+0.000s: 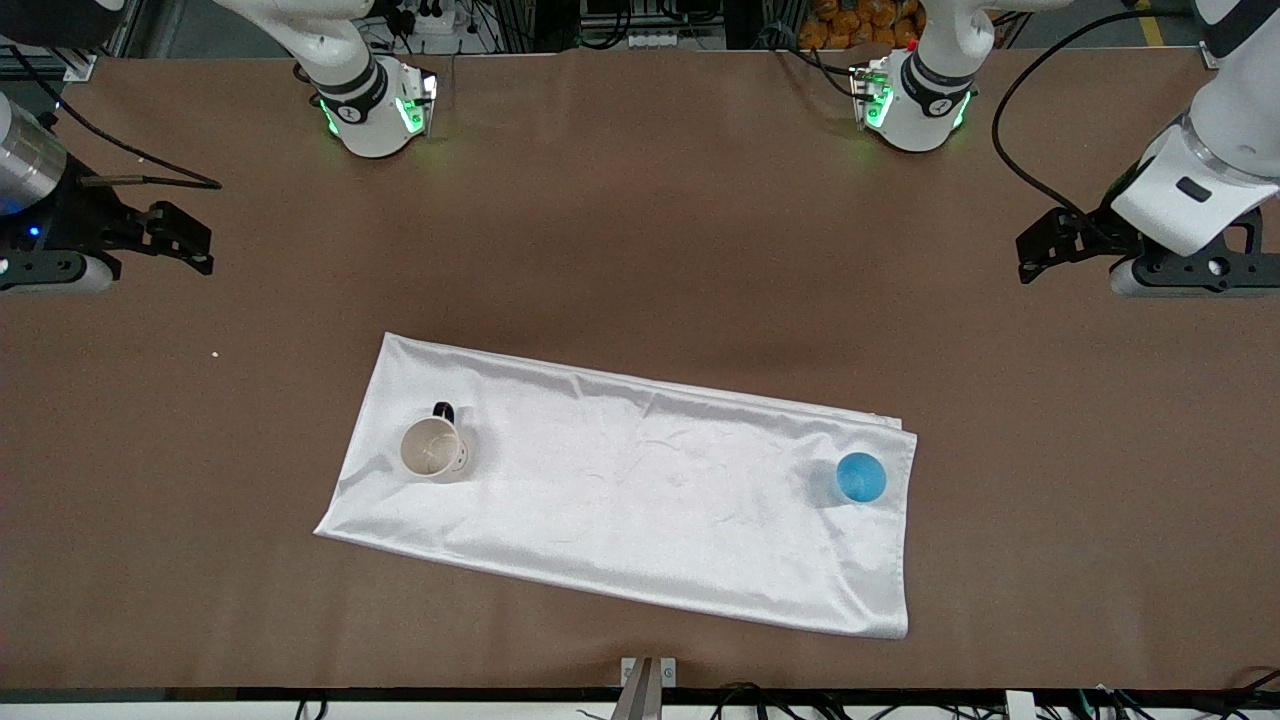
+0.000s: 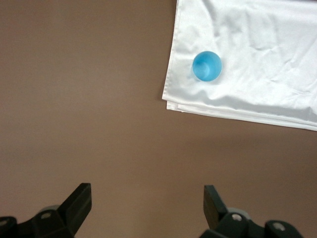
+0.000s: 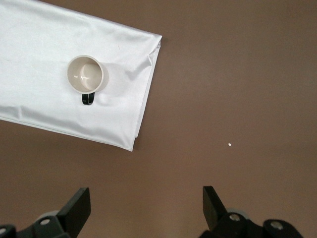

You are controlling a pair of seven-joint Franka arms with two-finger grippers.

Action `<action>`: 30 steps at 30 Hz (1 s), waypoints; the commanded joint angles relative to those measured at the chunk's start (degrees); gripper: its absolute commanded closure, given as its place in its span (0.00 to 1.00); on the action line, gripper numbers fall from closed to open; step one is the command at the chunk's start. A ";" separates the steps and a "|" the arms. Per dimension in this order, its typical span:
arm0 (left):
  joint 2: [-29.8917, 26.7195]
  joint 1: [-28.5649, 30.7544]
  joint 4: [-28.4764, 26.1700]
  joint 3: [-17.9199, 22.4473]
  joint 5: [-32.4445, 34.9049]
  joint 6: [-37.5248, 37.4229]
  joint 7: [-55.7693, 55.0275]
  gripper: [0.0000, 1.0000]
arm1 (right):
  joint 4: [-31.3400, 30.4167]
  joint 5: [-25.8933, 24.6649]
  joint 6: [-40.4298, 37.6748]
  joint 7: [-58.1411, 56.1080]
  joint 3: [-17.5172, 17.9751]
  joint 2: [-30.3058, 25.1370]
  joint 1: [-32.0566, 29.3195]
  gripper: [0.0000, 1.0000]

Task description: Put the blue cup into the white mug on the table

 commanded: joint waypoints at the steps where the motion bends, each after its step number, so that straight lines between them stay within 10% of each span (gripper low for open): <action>1: 0.61 0.21 1.31 -0.32 1.27 -1.29 -0.87 0.00 | 0.84 0.27 -0.61 -0.72 0.51 0.24 -0.75 0.00; 30: 3.42 -1.02 1.40 -1.72 1.18 -0.51 -0.87 0.00 | -4.25 3.77 1.15 -0.01 0.60 0.51 -0.31 0.00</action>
